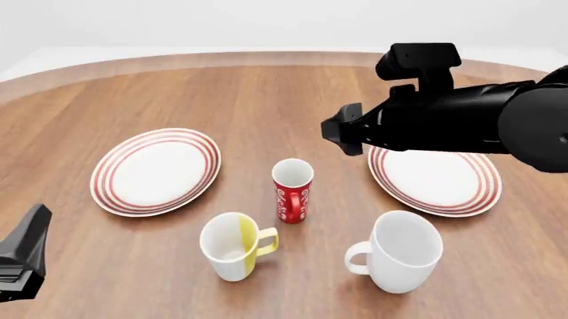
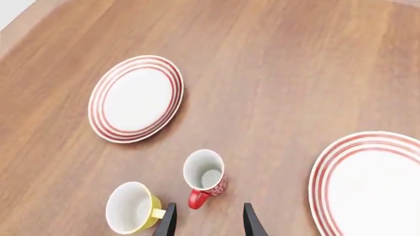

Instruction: Put the red mug on the left plate.

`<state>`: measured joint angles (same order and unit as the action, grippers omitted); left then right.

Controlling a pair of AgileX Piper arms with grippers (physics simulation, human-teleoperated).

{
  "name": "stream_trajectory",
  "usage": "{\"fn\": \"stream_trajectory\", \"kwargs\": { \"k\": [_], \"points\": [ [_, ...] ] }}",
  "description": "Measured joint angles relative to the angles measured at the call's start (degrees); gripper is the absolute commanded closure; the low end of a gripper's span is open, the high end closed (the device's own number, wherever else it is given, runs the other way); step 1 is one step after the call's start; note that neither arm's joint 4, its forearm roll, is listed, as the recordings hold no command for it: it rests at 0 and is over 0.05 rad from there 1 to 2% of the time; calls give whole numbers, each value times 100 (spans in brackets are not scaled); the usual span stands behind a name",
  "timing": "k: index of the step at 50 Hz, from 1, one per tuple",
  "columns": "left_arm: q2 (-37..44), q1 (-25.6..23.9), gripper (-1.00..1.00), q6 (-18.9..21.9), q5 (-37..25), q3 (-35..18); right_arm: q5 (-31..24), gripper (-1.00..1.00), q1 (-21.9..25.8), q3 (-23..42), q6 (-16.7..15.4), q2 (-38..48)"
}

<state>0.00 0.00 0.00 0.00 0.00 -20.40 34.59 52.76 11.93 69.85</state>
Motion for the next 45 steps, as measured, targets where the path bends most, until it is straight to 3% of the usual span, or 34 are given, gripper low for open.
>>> {"fn": "stream_trajectory", "kwargs": {
  "k": [45],
  "points": [
    [0, 0, -100, 0, 0, 0, 515, -100, 284, -306, 587, 838]
  ]
}}
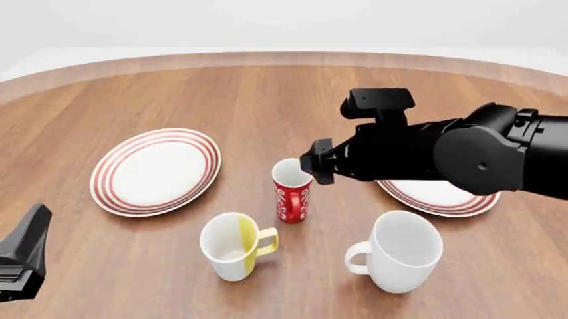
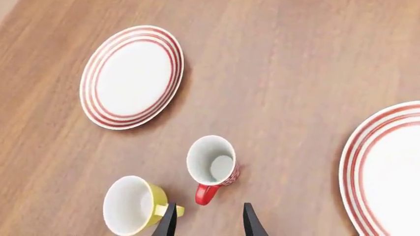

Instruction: Put the red mug on the left plate.

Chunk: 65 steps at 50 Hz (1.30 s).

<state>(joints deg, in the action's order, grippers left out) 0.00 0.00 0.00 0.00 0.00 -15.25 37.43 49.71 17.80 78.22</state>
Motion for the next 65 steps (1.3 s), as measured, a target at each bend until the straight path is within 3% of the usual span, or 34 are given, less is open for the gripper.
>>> {"fn": "stream_trajectory", "kwargs": {
  "k": [65],
  "points": [
    [0, 0, -100, 0, 0, 0, 662, -100, 161, -68, 420, 996]
  ]
}}
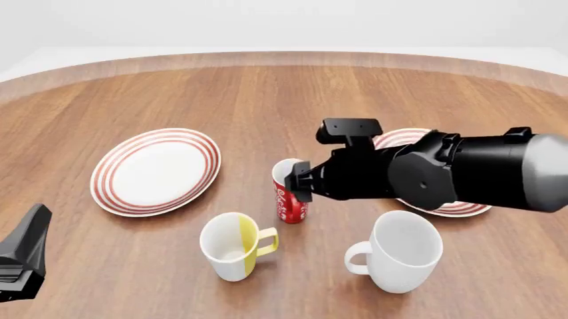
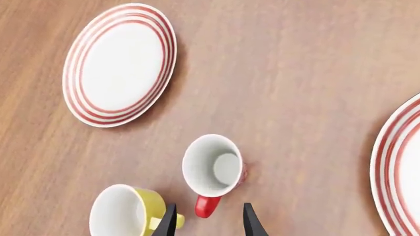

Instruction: Put the red mug on the left plate.

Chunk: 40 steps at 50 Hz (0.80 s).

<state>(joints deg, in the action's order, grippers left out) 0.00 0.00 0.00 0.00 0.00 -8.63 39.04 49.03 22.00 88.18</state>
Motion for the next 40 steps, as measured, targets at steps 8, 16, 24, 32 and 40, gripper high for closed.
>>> {"fn": "stream_trajectory", "kwargs": {
  "k": [8, 16, 24, 32, 40],
  "points": [
    [0, 0, -100, 0, 0, 0, 114, -100, 40, -73, 94, 94],
    [0, 0, -100, 0, 0, 0, 221, -100, 65, -152, 175, 165],
    [0, 0, -100, 0, 0, 0, 353, -100, 98, -244, 261, 246],
    [0, 0, -100, 0, 0, 0, 472, -100, 121, -323, 340, 339],
    [0, 0, -100, 0, 0, 0, 585, -100, 164, -388, 416, 437]
  ]
}}
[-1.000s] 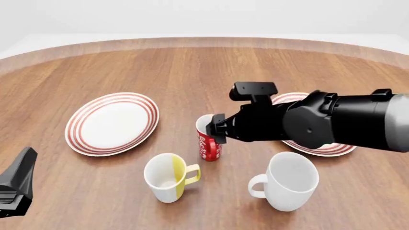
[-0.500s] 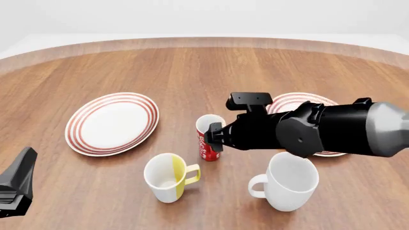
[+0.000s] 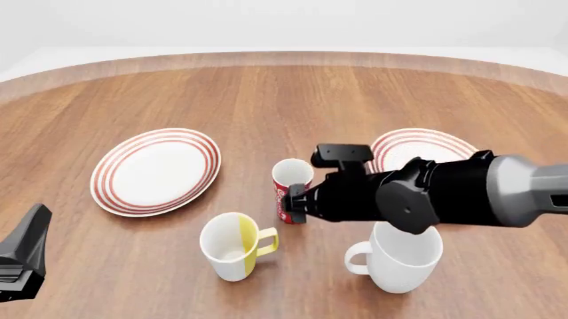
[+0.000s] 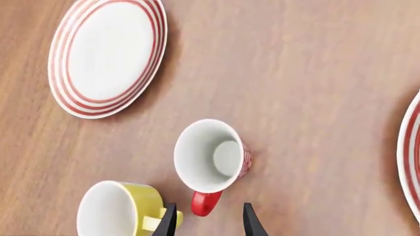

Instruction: Put the red mug on the left plate.

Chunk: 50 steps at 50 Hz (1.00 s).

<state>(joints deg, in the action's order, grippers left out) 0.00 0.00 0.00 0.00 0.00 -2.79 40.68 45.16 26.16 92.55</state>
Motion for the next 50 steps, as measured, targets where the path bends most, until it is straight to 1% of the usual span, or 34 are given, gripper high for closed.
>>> {"fn": "stream_trajectory", "kwargs": {
  "k": [31, 32, 41, 50],
  "points": [
    [0, 0, -100, 0, 0, 0, 171, -100, 77, 41, 71, 362],
    [0, 0, -100, 0, 0, 0, 170, 100, 79, 43, 70, 367],
    [0, 0, -100, 0, 0, 0, 163, 100, 118, 97, -7, 309],
    [0, 0, -100, 0, 0, 0, 26, 100, 70, 145, -126, 226]
  ]
}}
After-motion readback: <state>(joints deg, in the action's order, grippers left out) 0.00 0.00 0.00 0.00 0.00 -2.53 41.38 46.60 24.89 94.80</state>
